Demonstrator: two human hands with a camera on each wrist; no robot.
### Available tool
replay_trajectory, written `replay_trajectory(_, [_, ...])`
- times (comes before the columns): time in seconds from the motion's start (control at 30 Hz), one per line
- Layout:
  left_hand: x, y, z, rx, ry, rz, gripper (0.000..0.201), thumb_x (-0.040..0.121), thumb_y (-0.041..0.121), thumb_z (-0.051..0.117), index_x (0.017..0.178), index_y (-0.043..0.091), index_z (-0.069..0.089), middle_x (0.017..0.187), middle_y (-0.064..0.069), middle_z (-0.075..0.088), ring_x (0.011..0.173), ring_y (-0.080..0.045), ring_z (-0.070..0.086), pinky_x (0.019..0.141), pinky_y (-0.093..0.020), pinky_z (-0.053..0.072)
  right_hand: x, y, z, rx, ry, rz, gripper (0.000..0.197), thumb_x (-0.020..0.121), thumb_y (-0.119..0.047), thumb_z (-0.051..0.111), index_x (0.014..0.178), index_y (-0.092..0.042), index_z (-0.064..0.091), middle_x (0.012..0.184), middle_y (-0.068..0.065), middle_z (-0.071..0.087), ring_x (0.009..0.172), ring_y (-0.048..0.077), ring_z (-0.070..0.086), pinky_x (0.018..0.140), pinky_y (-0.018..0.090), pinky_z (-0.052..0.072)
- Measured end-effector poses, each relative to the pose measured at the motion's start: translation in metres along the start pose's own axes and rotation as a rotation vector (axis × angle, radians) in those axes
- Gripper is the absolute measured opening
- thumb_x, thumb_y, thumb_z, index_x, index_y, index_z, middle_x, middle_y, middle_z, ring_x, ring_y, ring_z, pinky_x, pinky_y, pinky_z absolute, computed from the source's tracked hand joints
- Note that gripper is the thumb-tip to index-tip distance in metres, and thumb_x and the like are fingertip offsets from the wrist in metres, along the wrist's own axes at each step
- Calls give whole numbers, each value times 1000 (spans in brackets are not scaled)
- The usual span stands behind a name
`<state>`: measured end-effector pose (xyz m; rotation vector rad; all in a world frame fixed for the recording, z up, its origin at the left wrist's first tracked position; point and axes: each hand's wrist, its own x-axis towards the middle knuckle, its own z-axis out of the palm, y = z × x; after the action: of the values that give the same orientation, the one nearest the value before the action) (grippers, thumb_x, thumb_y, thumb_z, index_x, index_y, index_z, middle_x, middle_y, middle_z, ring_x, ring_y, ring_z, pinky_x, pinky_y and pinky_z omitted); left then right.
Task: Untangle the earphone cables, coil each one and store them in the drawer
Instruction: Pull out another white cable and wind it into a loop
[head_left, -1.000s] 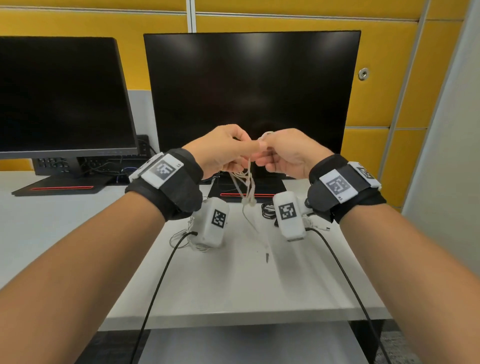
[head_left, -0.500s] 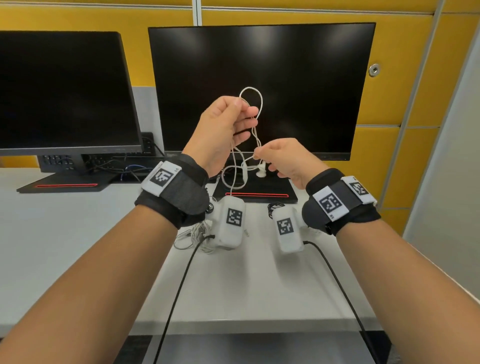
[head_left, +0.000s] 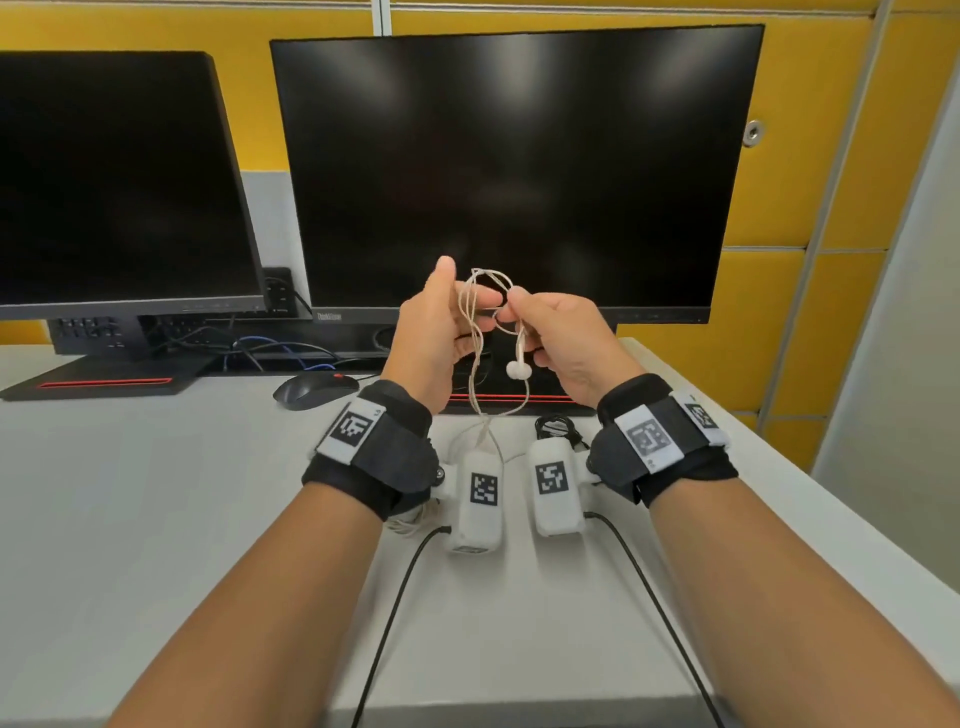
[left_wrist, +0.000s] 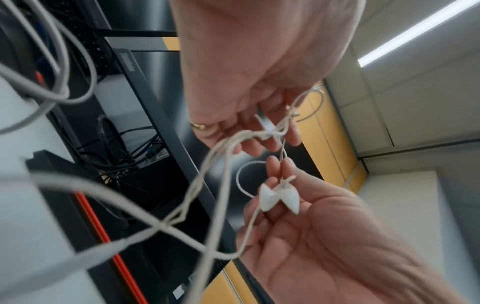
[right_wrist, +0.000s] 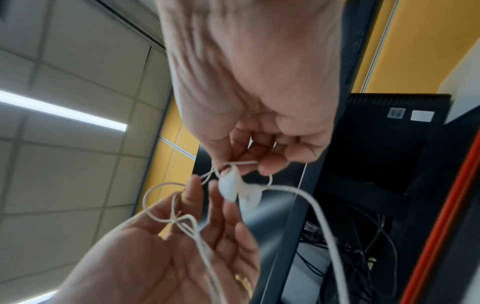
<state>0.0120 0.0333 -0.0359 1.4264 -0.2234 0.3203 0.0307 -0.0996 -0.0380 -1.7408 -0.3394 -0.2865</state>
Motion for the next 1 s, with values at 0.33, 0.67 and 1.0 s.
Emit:
replay_trajectory(0.33, [-8,-9,-2,-14,-172,-83,30,100,35,43,113,16,61,121,-6,63,111,-25,60,87,-38,50,-12,-1,1,1,-104,-47,26,100,-30,48,108,-22,72,97,-21,63,90,-3,53,68,15,34])
replay_trajectory(0.67, [-17,-15,-7,169,-162,-72,6,92,13,62,96,10,65,85,-4,67,83,-16,65,81,-30,54,-6,11,2,-72,124,-176,15,97,-21,56,95,-18,70,82,-2,65,83,9,59,76,25,49])
replay_trajectory(1.0, [-23,-5,-6,390,-253,-72,27,93,38,57,78,19,70,86,7,70,88,-11,58,82,-31,42,-2,16,0,-87,234,-173,18,96,-19,56,87,-10,68,87,3,66,85,11,59,79,30,51])
